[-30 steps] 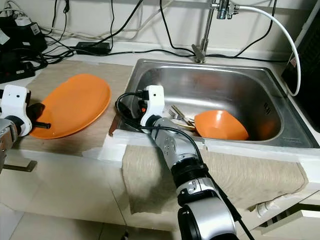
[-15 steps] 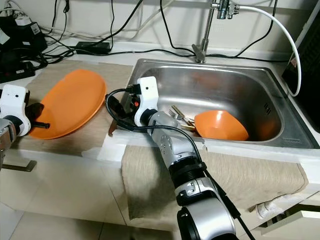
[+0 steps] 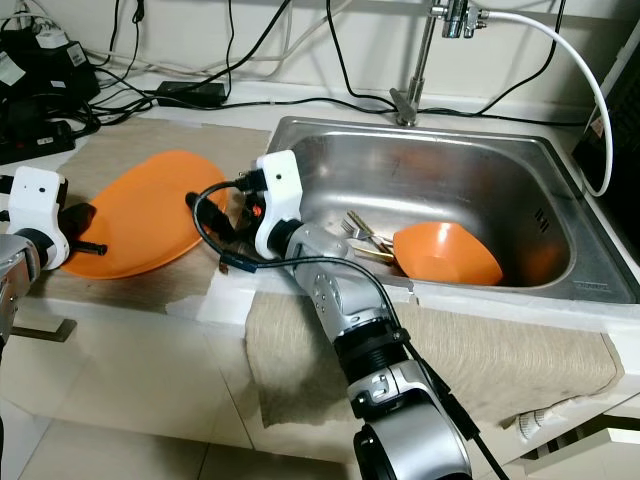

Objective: Kitchen organization

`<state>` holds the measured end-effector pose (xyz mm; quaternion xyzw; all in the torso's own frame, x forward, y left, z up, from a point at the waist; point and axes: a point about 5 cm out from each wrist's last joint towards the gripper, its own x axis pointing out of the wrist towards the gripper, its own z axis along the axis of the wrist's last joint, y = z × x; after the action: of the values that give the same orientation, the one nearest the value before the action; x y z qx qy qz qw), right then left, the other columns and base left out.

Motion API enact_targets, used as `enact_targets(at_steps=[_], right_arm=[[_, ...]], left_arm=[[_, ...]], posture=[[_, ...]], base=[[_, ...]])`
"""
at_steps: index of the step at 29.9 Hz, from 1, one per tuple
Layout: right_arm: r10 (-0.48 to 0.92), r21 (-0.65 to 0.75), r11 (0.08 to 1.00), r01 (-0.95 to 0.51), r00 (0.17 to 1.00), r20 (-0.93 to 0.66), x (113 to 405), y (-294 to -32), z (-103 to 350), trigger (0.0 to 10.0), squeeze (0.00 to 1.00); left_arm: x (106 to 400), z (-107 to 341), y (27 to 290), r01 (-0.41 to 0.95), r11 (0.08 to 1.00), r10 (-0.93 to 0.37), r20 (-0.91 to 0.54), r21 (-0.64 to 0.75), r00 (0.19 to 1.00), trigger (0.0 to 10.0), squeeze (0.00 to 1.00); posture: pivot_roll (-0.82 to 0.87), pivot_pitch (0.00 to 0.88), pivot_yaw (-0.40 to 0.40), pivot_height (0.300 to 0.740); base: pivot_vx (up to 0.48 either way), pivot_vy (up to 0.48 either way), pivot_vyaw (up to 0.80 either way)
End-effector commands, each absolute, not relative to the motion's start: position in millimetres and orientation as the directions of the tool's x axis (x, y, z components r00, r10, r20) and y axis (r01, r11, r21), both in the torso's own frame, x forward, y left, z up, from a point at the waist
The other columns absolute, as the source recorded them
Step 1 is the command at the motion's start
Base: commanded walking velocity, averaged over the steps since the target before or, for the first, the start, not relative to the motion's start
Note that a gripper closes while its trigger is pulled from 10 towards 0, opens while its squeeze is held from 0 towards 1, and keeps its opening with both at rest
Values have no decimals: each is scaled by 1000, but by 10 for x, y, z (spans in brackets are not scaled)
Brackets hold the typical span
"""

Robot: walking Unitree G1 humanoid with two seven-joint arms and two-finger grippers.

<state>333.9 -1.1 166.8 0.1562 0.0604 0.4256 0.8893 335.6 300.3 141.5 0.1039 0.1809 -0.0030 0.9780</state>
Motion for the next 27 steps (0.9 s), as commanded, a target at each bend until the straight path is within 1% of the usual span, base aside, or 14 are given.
enact_targets(at_steps=[1, 5, 9, 14, 15, 17, 18, 23, 24, 25, 27], right_arm=[[786, 437, 535, -723, 616, 58, 3250, 187, 1662, 10000, 0], [772, 444, 552, -706, 634, 49, 3264, 173, 1633, 10000, 0], [770, 441, 556, -705, 636, 47, 3264, 223, 1633, 10000, 0], [778, 446, 547, -709, 626, 42, 3263, 310, 1627, 10000, 0], [781, 450, 544, -708, 623, 36, 3267, 378, 1619, 10000, 0], [783, 453, 542, -708, 621, 36, 3268, 403, 1619, 10000, 0], [785, 451, 541, -710, 619, 33, 3266, 459, 1621, 10000, 0], [790, 442, 540, -717, 613, 29, 3255, 534, 1629, 10000, 0], [790, 439, 541, -717, 612, 26, 3252, 555, 1624, 8431, 0], [790, 439, 541, -717, 612, 26, 3252, 555, 1624, 8431, 0], [779, 435, 557, -707, 627, 22, 3264, 557, 1605, 0, 0]], left_arm=[[3130, 879, 2983, 76, 984, 30, -566, 163, 824, 10000, 0], [3127, 877, 2987, 76, 984, 30, -568, 163, 823, 10000, 0], [3130, 881, 2985, 76, 984, 30, -566, 163, 824, 10000, 0], [3158, 909, 2949, 84, 983, 21, -558, 162, 829, 10000, 0], [3182, 942, 2915, 91, 983, 10, -547, 157, 837, 10000, 0], [3190, 953, 2905, 92, 983, 7, -543, 156, 840, 10000, 0], [3206, 982, 2884, 97, 984, -2, -534, 151, 846, 10000, 0], [3219, 1007, 2861, 102, 984, -10, -526, 147, 851, 10000, 0], [3222, 1018, 2852, 104, 984, -13, -523, 146, 852, 10000, 0], [3222, 1018, 2852, 104, 984, -13, -523, 146, 852, 10000, 0], [3227, 1044, 2833, 110, 984, -22, -516, 141, 856, 10000, 0]], posture=[[73, 0, -27, 740], [72, 0, -27, 740], [73, 0, -25, 740], [78, 0, -27, 740], [82, 0, -30, 740], [83, 0, -30, 740], [86, 0, -31, 740], [93, 0, -36, 740], [95, 0, -37, 740], [95, 0, -37, 740], [97, 0, -39, 740]], base=[[0, 0, 0], [0, 0, 0], [0, 0, 0], [0, 0, 0], [0, 0, 0], [0, 0, 0], [0, 0, 0], [0, 0, 0], [0, 0, 0], [0, 0, 0], [0, 0, 0]])
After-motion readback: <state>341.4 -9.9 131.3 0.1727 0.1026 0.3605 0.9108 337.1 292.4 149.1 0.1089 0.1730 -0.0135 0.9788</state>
